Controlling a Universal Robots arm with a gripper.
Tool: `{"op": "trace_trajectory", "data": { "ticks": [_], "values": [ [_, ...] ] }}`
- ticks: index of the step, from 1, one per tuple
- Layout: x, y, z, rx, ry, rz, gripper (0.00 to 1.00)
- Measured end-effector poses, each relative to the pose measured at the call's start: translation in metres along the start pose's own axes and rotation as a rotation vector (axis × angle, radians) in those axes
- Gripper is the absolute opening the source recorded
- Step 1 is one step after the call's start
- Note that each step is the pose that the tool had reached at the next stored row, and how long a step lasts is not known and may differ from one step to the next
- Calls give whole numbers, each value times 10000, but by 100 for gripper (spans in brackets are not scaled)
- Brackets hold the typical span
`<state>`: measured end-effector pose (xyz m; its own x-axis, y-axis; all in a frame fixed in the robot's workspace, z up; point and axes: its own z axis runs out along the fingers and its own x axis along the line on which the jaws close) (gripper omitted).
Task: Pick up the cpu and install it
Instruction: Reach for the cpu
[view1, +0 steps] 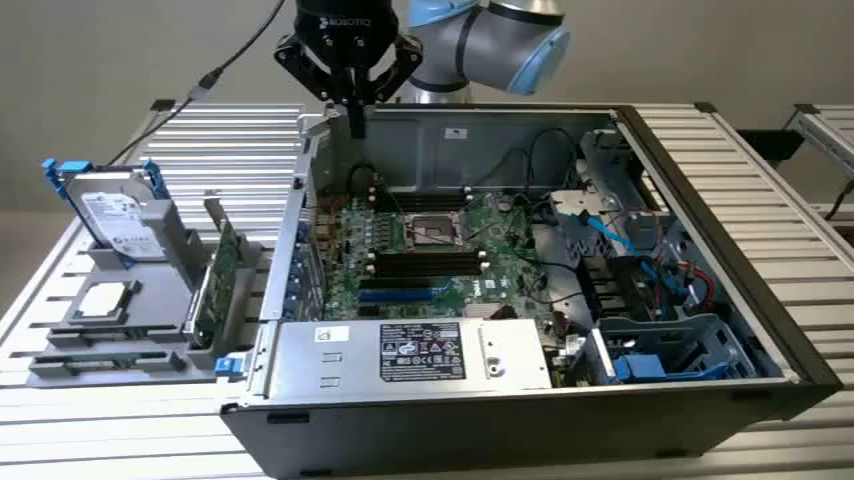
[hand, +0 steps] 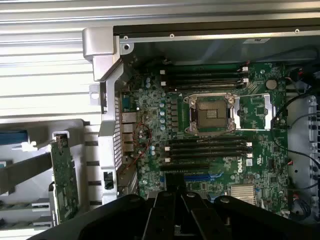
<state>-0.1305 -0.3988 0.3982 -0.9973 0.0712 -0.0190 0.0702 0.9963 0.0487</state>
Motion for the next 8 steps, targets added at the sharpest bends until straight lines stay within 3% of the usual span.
{"op": "trace_trajectory", "data": {
  "ticks": [8],
  "values": [
    [3, 0, -2, 0, 0, 0, 11]
  ]
}}
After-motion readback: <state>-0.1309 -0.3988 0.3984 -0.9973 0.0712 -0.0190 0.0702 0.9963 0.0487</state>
